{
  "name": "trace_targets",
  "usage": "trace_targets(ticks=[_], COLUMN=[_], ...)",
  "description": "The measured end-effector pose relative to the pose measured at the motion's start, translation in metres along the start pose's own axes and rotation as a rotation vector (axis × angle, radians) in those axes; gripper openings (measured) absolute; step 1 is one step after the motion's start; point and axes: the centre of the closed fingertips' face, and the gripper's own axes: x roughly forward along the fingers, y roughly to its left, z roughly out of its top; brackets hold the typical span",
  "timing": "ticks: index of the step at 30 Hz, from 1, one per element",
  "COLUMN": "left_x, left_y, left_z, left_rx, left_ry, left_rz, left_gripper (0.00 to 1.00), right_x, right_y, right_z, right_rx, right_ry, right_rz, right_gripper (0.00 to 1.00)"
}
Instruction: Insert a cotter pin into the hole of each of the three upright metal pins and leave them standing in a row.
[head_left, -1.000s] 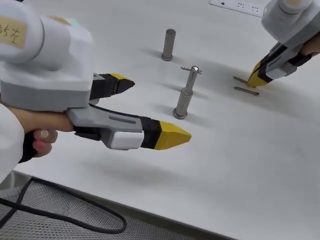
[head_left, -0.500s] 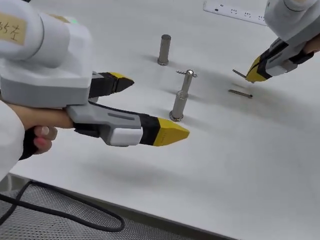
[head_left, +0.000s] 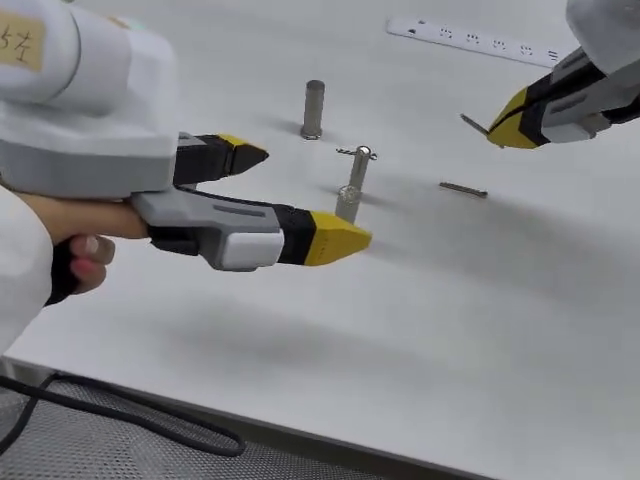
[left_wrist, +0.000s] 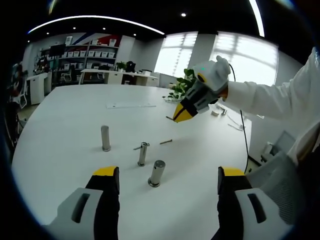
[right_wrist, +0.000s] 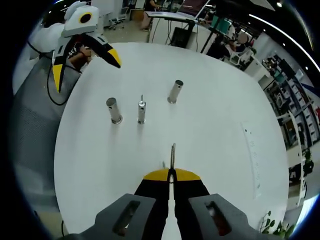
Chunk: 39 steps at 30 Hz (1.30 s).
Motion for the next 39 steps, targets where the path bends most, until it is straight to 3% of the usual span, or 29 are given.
trace_targets(ticks=[3, 8, 16, 20, 23, 31, 39], left_x=[0.002, 0.004, 0.008, 0.014, 0.021, 0.039, 0.05], left_y=[-0.001, 0.005, 0.004, 0.001, -0.007, -0.022, -0.035], left_z=[0.011, 0.022, 0.037, 0.043, 0.047, 0.047, 0.049], left_rx=[0.003, -0.002, -0.029, -0.047, -0.103, -0.13, -0.197], left_ry=[-0.023, -0.054, -0.088, -0.089, -0.103, -0.076, -0.068], left_rz=[0.023, 0.044, 0.024, 0.004, -0.038, -0.093, -0.138], left_gripper=[0.75, 0.69, 0.59, 0.51, 0.49, 0.38, 0.27], right_x=[0.002, -0.007, -0.016, -0.019, -0.02, -0.017, -0.022], right_y=[-0.004, 0.009, 0.026, 0.027, 0.032, 0.044, 0.052], right_z=[0.003, 0.016, 0.033, 0.039, 0.042, 0.04, 0.049], right_rx=[-0.004, -0.006, -0.03, -0.058, -0.067, -0.123, -0.212], right_ry=[-0.03, -0.078, -0.146, -0.166, -0.173, -0.169, -0.173], right_rz=[-0.018, -0.042, -0.084, -0.134, -0.149, -0.184, -0.217], right_gripper=[0.0, 0.0, 0.0, 0.0, 0.0, 0.0, 0.0])
